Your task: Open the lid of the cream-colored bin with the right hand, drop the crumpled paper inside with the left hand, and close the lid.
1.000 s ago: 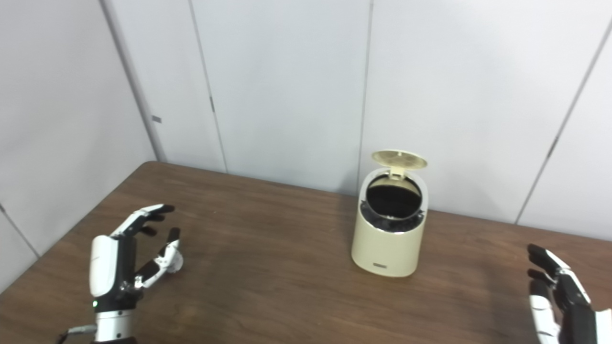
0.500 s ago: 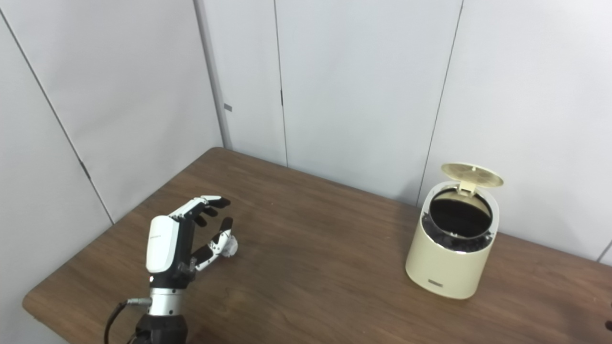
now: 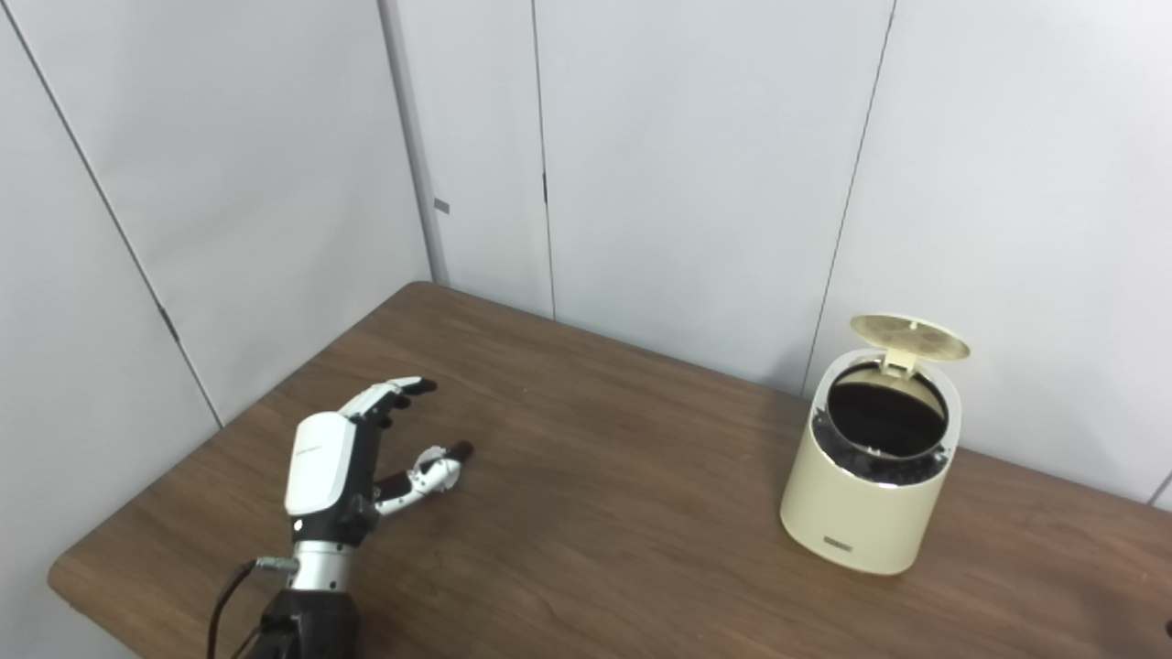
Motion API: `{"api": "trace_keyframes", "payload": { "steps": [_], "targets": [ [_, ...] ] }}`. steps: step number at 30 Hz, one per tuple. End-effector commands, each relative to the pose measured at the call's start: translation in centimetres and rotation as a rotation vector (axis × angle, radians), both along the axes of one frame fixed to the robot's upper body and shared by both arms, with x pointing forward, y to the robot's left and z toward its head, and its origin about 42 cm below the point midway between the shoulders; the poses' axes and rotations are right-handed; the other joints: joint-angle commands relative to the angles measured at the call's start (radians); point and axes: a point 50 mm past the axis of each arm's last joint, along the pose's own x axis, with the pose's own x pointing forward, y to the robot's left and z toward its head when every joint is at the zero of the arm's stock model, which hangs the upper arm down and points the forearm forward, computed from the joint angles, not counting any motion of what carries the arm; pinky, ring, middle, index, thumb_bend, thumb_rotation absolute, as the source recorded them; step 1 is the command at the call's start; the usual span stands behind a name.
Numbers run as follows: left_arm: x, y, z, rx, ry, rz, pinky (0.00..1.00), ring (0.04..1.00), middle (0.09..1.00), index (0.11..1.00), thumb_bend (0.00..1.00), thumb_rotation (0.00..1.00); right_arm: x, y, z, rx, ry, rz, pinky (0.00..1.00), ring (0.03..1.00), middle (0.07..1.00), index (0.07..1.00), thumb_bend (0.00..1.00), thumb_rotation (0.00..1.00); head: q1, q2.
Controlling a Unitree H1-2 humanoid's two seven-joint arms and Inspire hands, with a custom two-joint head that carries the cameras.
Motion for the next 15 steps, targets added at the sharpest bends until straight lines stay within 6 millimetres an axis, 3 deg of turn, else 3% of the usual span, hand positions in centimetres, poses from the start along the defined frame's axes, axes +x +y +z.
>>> {"api": "trace_keyframes", "payload": {
  "steps": [1,11,15],
  "targets": [
    [1.0,0.7,1.5,0.061,-0.015,0.005,0.6,0.706,0.762,0.771,0.99,0.58,-1.7,-2.2,-2.3,-0.056,0.067,-0.03,0.61,0.749,0.762,0.739,0.49,0.96,-0.001,0.001],
    [2.2,1.5,0.8,0.024,0.123,-0.032,0.66,0.785,0.836,0.84,1.0,0.53,-1.8,-2.1,-2.4,-0.052,0.07,-0.027,0.61,0.748,0.762,0.744,0.52,0.97,-0.007,0.0],
    [2.5,1.2,0.6,0.031,0.159,-0.048,0.69,0.806,0.853,0.863,1.0,0.56,-1.7,-2.1,-2.4,-0.048,0.068,-0.028,0.6,0.735,0.753,0.74,0.53,0.96,-0.007,0.001]
  ]
}}
